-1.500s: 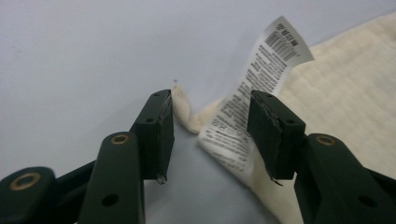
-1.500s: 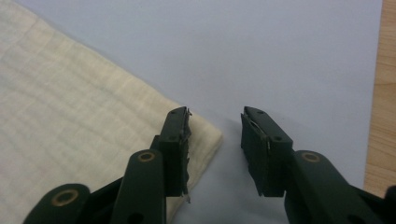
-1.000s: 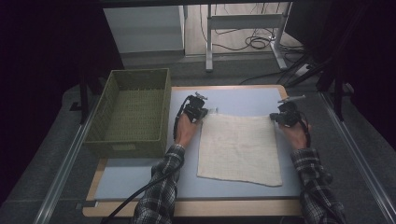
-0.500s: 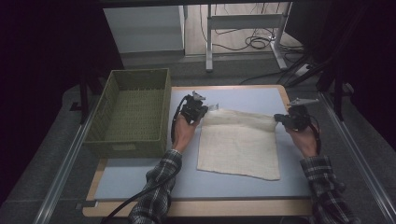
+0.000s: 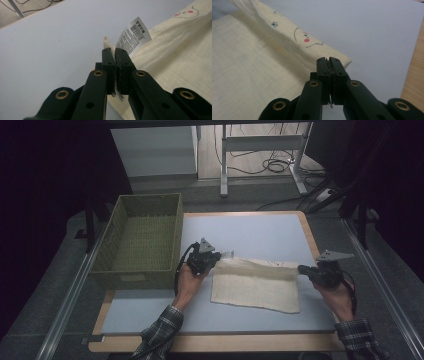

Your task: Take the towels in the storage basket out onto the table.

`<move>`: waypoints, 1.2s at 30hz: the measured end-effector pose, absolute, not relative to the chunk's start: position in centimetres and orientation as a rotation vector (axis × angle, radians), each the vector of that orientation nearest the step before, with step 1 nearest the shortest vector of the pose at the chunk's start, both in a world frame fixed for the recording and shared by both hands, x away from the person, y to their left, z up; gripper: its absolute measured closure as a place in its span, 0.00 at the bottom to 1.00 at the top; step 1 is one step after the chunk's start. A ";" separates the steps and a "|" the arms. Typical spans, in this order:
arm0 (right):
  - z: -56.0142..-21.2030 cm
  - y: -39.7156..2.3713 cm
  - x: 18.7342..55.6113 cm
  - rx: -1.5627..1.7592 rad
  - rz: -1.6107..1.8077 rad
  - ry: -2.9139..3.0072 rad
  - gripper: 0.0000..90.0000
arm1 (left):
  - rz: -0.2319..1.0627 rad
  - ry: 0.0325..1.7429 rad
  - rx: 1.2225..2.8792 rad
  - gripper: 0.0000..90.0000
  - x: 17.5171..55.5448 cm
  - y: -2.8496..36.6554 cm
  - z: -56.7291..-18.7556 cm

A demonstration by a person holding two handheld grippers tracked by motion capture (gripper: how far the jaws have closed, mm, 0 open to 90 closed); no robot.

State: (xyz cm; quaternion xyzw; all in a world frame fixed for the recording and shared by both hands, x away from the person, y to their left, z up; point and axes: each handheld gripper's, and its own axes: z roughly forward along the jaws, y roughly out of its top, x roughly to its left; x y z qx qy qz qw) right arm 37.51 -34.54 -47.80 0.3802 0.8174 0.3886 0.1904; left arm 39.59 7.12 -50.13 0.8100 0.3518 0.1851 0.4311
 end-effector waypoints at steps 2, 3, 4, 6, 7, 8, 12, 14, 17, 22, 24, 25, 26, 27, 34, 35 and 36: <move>-47.9 -34.5 36.6 1.059 1.094 2.304 0.97 | 0.454 0.865 2.019 0.96 38.7 7.3 -50.4; -47.9 -34.5 36.1 1.053 1.093 2.307 0.97 | 0.442 0.849 2.015 0.96 38.2 7.5 -50.6; -48.0 -34.5 35.4 1.048 1.096 2.312 0.97 | 0.444 0.844 2.018 0.96 37.7 7.7 -50.8; -48.2 -34.5 34.4 1.042 1.104 2.325 0.97 | 0.427 0.838 2.006 0.96 36.9 8.0 -50.9; -48.4 -34.5 34.0 1.036 1.103 2.330 0.97 | 0.419 0.833 2.002 0.96 36.5 8.1 -51.0; -48.6 -34.5 33.2 1.032 1.105 2.341 0.97 | 0.424 0.817 2.006 0.96 35.8 8.3 -51.1; -49.1 -34.4 31.9 1.025 1.100 2.359 0.97 | 0.425 0.790 2.018 0.96 34.6 8.4 -51.1; -49.4 -34.4 31.3 1.024 1.103 2.367 0.97 | 0.418 0.780 2.021 0.96 33.9 8.5 -51.2; -49.7 -34.5 30.1 1.019 1.120 2.369 0.97 | 0.414 0.770 2.027 0.96 33.1 8.5 -51.5; -50.1 -34.4 29.3 1.010 1.123 2.387 0.97 | 0.425 0.740 2.084 0.95 31.9 8.3 -52.2; -50.4 -34.4 29.1 1.014 1.127 2.393 0.96 | 0.409 0.732 2.088 0.95 31.6 8.3 -52.4; -50.5 -34.4 28.9 1.019 1.130 2.395 0.96 | 0.405 0.730 2.098 0.94 31.4 8.3 -52.5; -50.6 -34.4 28.8 1.023 1.136 2.399 0.96 | 0.401 0.729 2.108 0.93 31.2 8.3 -52.6; -50.8 -34.5 28.6 1.026 1.139 2.403 0.95 | 0.395 0.729 2.113 0.91 31.0 8.3 -52.7; -50.9 -35.2 27.5 1.080 1.173 2.402 0.83 | 0.297 0.794 2.100 0.65 29.7 10.0 -52.6; -50.8 -35.4 27.3 1.076 1.166 2.396 0.82 | 0.301 0.802 2.104 0.64 29.5 10.3 -52.6; -50.6 -35.5 27.3 1.078 1.158 2.389 0.81 | 0.301 0.812 2.110 0.63 29.4 10.5 -52.5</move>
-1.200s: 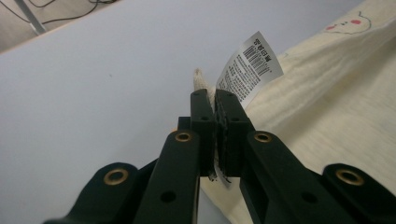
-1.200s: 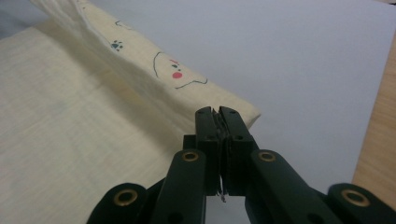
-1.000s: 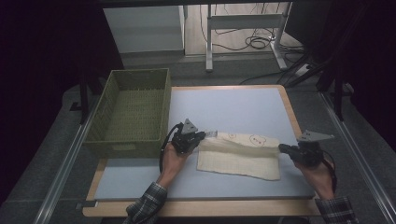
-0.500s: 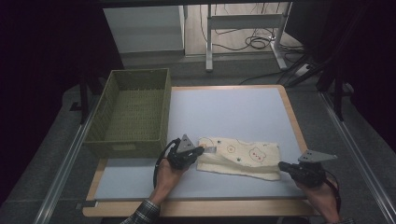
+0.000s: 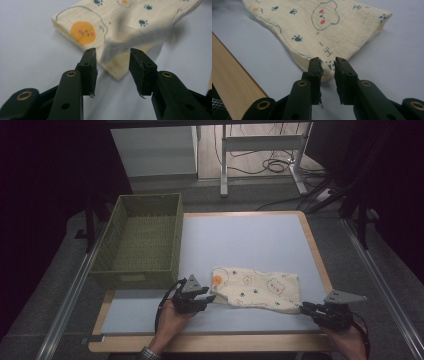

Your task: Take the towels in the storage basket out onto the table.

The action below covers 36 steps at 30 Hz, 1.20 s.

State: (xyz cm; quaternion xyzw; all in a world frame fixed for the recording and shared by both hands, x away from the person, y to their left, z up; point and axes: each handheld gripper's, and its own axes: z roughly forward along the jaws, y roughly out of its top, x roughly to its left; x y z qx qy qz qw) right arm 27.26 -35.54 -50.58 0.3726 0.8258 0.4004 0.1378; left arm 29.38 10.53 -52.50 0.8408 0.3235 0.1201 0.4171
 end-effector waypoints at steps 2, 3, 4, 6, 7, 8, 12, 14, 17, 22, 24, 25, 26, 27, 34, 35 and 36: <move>-50.3 -35.9 27.3 1.083 1.157 2.373 0.80 | 0.303 0.826 2.115 0.61 29.2 10.9 -52.4; -50.2 -36.0 27.4 1.085 1.155 2.368 0.80 | 0.310 0.837 2.117 0.61 29.2 11.1 -52.4; -50.1 -36.1 27.6 1.088 1.152 2.358 0.80 | 0.308 0.846 2.115 0.61 29.3 11.2 -52.4; -49.9 -36.1 28.0 1.090 1.154 2.351 0.79 | 0.308 0.869 2.110 0.65 29.8 11.1 -52.4; -49.8 -36.1 28.3 1.087 1.150 2.349 0.79 | 0.308 0.881 2.115 0.67 30.2 11.1 -52.4; -49.8 -36.0 28.6 1.087 1.150 2.346 0.79 | 0.311 0.896 2.118 0.69 30.5 10.9 -52.3; -49.6 -35.6 30.1 1.077 1.141 2.340 0.79 | 0.325 0.953 2.113 0.69 31.3 10.9 -51.7; -49.6 -35.4 30.7 1.069 1.136 2.340 0.78 | 0.322 0.979 2.091 0.70 31.7 11.1 -51.7; -49.6 -35.1 31.7 1.069 1.129 2.341 0.78 | 0.307 0.984 2.069 0.70 32.7 10.8 -51.7; -49.6 -34.9 33.4 1.089 1.150 2.326 0.78 | 0.326 0.984 2.067 0.72 35.4 9.2 -51.7; -49.5 -34.8 34.4 1.101 1.149 2.317 0.78 | 0.328 0.990 2.059 0.73 36.5 8.7 -51.6; -49.5 -34.7 34.9 1.109 1.148 2.314 0.78 | 0.333 0.998 2.055 0.73 37.1 8.5 -51.5; -49.5 -34.7 35.4 1.115 1.149 2.310 0.78 | 0.339 0.994 2.060 0.73 37.6 8.3 -51.5; -49.5 -34.6 35.9 1.121 1.151 2.305 0.78 | 0.326 0.999 2.061 0.73 38.1 8.0 -51.6; -50.9 -33.9 38.4 1.157 1.077 2.358 0.80 | 0.338 0.977 2.179 0.89 39.7 6.5 -52.9; -51.1 -33.7 38.4 1.152 1.055 2.365 0.85 | 0.331 0.971 2.186 0.96 39.8 6.4 -53.0; -51.2 -33.7 38.3 1.148 1.042 2.367 0.90 | 0.324 0.963 2.182 0.99 39.9 6.4 -53.0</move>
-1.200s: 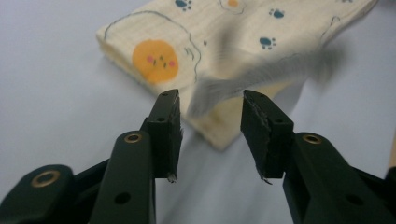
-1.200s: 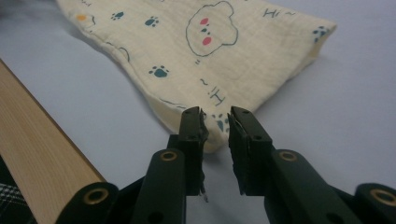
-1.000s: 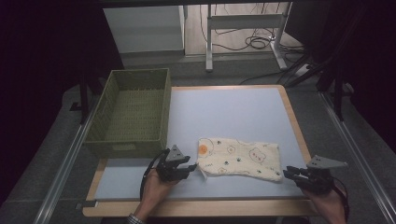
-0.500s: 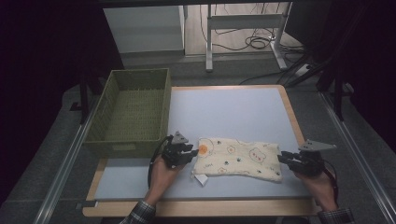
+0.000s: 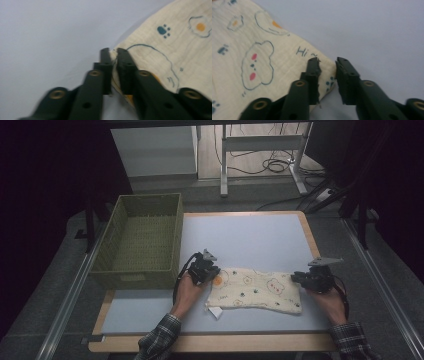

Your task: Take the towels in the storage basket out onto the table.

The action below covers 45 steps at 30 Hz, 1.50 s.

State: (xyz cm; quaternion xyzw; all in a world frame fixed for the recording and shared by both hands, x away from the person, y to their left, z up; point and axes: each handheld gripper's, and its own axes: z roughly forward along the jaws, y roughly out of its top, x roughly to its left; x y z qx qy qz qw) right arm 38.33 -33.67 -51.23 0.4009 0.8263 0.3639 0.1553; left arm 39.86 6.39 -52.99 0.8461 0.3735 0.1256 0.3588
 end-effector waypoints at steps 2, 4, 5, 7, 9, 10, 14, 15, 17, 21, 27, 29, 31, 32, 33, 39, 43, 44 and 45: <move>-51.3 -33.6 38.2 1.144 1.045 2.373 0.97 | 0.331 0.955 2.182 1.00 39.9 6.3 -52.6; -51.2 -33.6 38.2 1.141 1.040 2.369 0.98 | 0.345 0.943 2.175 1.00 39.8 6.3 -52.1; -51.1 -33.7 38.1 1.141 1.037 2.368 0.98 | 0.359 0.933 2.171 1.00 39.8 6.3 -51.6; -50.7 -33.7 38.1 1.131 1.039 2.356 0.98 | 0.379 0.925 2.155 1.00 39.8 6.4 -51.0; -50.4 -33.7 38.2 1.122 1.044 2.341 0.98 | 0.395 0.930 2.153 1.00 40.1 6.5 -50.8; -50.3 -33.7 38.2 1.118 1.046 2.336 0.98 | 0.404 0.941 2.156 1.00 40.3 6.5 -50.8; -50.5 -33.7 38.7 1.135 1.026 2.335 0.98 | 0.408 0.970 2.206 1.00 41.4 6.3 -51.9; -50.7 -33.7 38.9 1.144 1.008 2.345 0.98 | 0.397 0.975 2.211 0.99 41.5 6.3 -52.0; -51.0 -33.8 39.0 1.158 1.008 2.351 0.97 | 0.426 0.983 2.186 0.90 41.5 6.4 -51.9; -50.2 -34.2 38.4 1.150 1.040 2.314 0.86 | 0.381 0.942 2.126 0.74 41.1 6.6 -50.8; -50.5 -34.2 38.8 1.180 1.044 2.310 0.68 | 0.367 0.945 2.188 0.62 41.9 5.6 -52.1; -51.2 -34.0 39.1 1.191 1.026 2.327 0.67 | 0.347 0.964 2.216 0.66 42.3 5.6 -52.8; -51.8 -33.7 39.1 1.195 1.011 2.339 0.82 | 0.285 0.950 2.191 0.81 42.3 5.9 -53.2; -51.8 -33.7 39.0 1.185 1.023 2.353 0.90 | 0.264 0.953 2.181 0.89 42.3 6.0 -53.2; -51.7 -33.6 39.1 1.177 1.015 2.361 0.93 | 0.267 0.952 2.187 0.93 42.3 6.0 -53.1; -50.9 -33.4 40.9 1.153 0.981 2.340 0.96 | 0.267 0.950 2.165 0.96 41.4 6.4 -52.5; -50.8 -33.2 43.4 1.163 0.973 2.323 0.96 | 0.233 0.940 2.162 0.96 40.4 6.5 -52.5; -50.8 -33.0 44.0 1.166 0.974 2.319 0.96 | 0.219 0.936 2.163 0.96 40.1 6.5 -52.5; -50.7 -32.9 44.6 1.161 0.969 2.316 0.96 | 0.206 0.927 2.157 0.96 39.8 6.5 -52.4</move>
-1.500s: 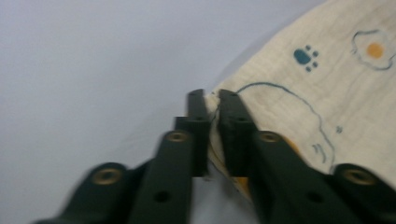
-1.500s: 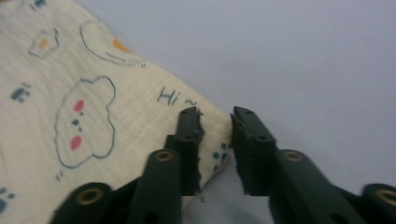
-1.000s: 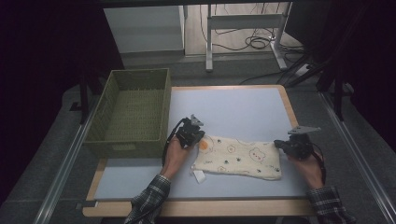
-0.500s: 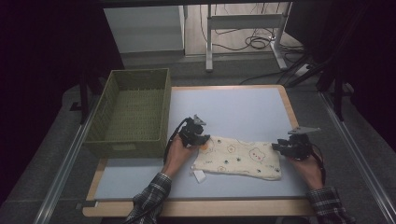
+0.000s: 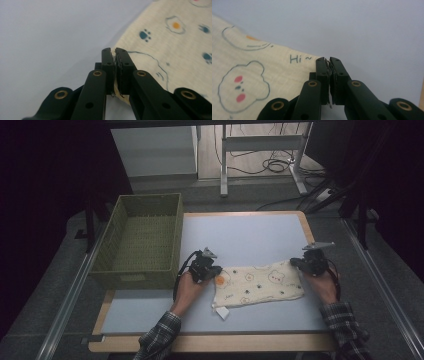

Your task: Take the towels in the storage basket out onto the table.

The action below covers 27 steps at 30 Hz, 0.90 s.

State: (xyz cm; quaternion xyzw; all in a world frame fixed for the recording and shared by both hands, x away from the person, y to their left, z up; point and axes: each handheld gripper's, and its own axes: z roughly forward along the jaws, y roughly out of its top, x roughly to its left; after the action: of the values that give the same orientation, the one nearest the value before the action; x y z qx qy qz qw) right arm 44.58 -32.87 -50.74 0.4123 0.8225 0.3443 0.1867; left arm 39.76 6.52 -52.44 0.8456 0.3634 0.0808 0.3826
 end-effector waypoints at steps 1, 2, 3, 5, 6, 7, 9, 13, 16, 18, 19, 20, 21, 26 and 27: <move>-50.7 -32.7 45.1 1.162 0.965 2.316 0.95 | 0.203 0.919 2.150 0.96 39.5 6.6 -52.3; -50.8 -32.5 45.5 1.170 0.958 2.318 0.95 | 0.210 0.908 2.134 0.96 39.2 6.6 -52.2; -50.9 -32.3 46.0 1.179 0.946 2.325 0.95 | 0.227 0.909 2.134 0.95 39.2 6.7 -52.1; -51.1 -32.2 46.4 1.190 0.948 2.332 0.94 | 0.257 0.930 2.129 0.88 39.7 6.8 -52.1; -51.2 -32.2 46.4 1.203 0.952 2.331 0.93 | 0.247 0.937 2.135 0.82 39.9 6.9 -52.2; -51.1 -32.3 46.3 1.203 0.959 2.329 0.92 | 0.242 0.933 2.134 0.78 40.1 6.9 -52.2; -50.9 -32.5 45.9 1.208 0.985 2.322 0.89 | 0.236 0.924 2.121 0.73 40.0 7.0 -52.6; -50.5 -33.1 44.8 1.205 0.993 2.329 0.83 | 0.349 0.951 2.161 0.60 40.3 7.1 -53.3; -50.3 -33.5 43.9 1.193 1.002 2.338 0.78 | 0.392 0.945 2.151 0.51 40.6 7.4 -54.0; -50.3 -33.6 43.3 1.190 1.012 2.342 0.75 | 0.356 0.972 2.126 0.44 40.9 7.7 -54.2; -50.2 -33.7 42.9 1.191 1.012 2.345 0.73 | 0.340 0.976 2.120 0.43 41.0 7.9 -54.2; -50.2 -33.8 42.6 1.184 1.017 2.345 0.71 | 0.346 0.970 2.127 0.43 41.0 7.8 -54.2; -50.1 -33.8 42.2 1.185 1.026 2.350 0.68 | 0.351 0.967 2.129 0.42 41.0 7.7 -54.2; -49.7 -33.7 40.8 1.179 1.053 2.359 0.59 | 0.348 0.968 2.122 0.42 41.0 7.8 -54.3; -49.6 -33.6 40.4 1.181 1.058 2.364 0.56 | 0.349 0.968 2.118 0.42 41.0 7.8 -54.4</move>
State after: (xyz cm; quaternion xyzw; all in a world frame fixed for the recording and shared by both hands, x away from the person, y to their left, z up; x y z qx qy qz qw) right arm 40.37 -33.63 -49.64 0.4103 0.8215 0.3676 0.1473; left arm 40.96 7.79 -54.35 0.8307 0.3798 0.1368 0.3833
